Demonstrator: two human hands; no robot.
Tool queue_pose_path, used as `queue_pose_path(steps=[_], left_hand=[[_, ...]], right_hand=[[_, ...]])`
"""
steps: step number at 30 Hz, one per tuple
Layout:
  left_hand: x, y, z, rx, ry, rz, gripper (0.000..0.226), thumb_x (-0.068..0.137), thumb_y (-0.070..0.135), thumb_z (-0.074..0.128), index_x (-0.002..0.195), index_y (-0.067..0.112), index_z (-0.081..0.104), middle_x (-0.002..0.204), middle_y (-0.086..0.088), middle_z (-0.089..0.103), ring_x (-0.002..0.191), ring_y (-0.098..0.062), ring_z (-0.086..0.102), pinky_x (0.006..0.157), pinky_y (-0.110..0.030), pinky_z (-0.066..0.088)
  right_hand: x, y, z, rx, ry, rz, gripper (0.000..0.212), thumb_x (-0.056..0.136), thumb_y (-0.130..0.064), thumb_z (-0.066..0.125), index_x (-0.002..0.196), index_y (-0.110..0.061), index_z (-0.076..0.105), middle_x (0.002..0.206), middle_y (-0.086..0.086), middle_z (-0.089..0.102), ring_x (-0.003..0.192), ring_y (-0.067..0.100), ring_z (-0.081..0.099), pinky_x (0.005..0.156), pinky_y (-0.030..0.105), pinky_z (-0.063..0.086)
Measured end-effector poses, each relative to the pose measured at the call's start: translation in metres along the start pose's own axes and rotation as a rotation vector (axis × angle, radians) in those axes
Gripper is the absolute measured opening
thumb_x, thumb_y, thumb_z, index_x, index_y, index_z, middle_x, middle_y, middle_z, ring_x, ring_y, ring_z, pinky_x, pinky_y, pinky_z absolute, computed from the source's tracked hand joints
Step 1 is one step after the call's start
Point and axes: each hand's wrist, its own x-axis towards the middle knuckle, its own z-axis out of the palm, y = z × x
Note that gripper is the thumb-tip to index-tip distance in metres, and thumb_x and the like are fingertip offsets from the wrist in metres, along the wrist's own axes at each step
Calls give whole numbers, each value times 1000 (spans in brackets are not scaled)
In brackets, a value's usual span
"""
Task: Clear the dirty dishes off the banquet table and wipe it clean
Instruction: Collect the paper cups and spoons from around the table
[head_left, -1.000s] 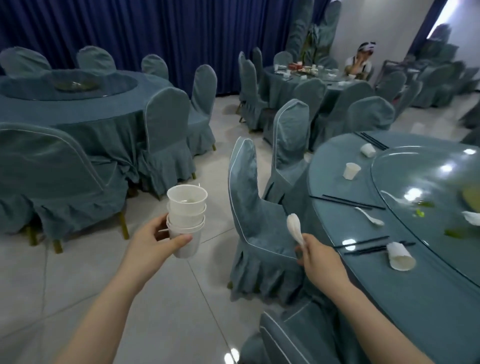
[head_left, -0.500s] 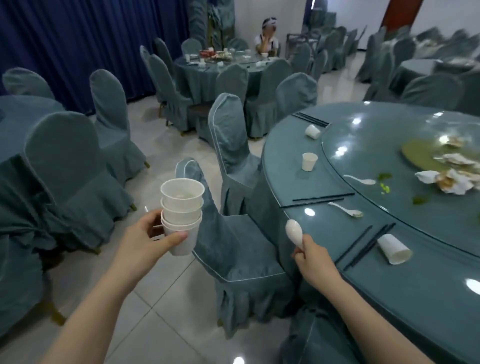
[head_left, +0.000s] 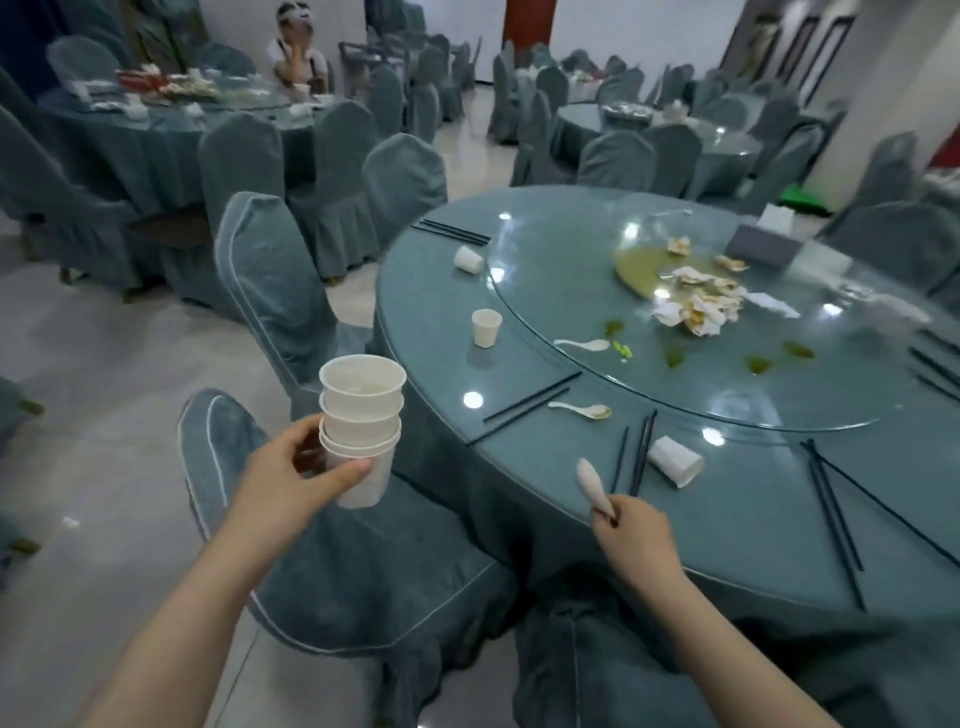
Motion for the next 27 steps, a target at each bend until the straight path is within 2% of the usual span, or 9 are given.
queue_pose_path(steps=[2,6,7,9,12,17,19,22,27], left_hand=[[17,-2,8,-7,-44,11,46,71,13,80,113,23,63,100,14,69,88,5,64,72,-10,46],[50,-6,32,34,-175,-8,46,71,15,81,113,20,64,102,3,71,93,-15,66,83,-37,53],[60,-6,41,42,-201,-9,45,70,15,81,112,19,64,102,1,71,91,-16,65,83,-39,53],[78,-6,56,52,-231,-11,47,70,14,82,113,19,64,103,-1,71,90,-15,64,83,-38,52],[108,-6,84,95,-253,-8,48,68,17,83,112,24,64,104,5,71,96,-12,65,85,-36,51],[155,-1,136,133,-262,0,43,67,12,83,99,31,63,96,13,69,89,-3,64,77,-22,48],[170,0,149,150,-261,-11,43,68,11,83,103,28,63,98,12,69,91,-3,63,75,-18,46],[188,-1,162,174,-256,-32,48,70,9,82,112,19,63,104,2,69,96,-15,63,82,-27,46],[203,-10,165,174,-247,-76,49,70,11,82,114,19,63,106,2,70,100,-18,64,88,-35,50]], right_hand=[[3,11,-2,30,40,92,26,90,-24,52,69,-11,60,61,2,56,62,23,50,55,32,33],[9,39,-5,72,98,234,23,89,-22,57,70,-11,63,57,1,52,60,24,47,54,32,30],[16,47,-6,92,105,268,22,88,-22,58,69,-11,62,57,2,52,60,24,48,54,32,30],[32,62,-8,129,125,328,23,86,-20,59,66,-11,59,56,3,52,59,24,49,51,32,31],[66,87,-10,199,168,409,26,87,-19,60,63,-12,57,53,0,51,56,22,49,47,28,31],[129,120,-9,272,190,504,27,87,-25,61,67,-7,60,61,9,58,64,31,56,56,33,37],[148,127,-6,267,173,539,28,86,-28,62,73,-4,62,70,15,63,70,34,58,60,34,40],[169,134,2,261,182,539,27,87,-24,61,93,2,63,86,21,66,81,38,60,64,35,42],[192,122,4,257,249,432,16,92,-18,52,100,-4,51,81,13,61,80,36,57,62,35,36]])
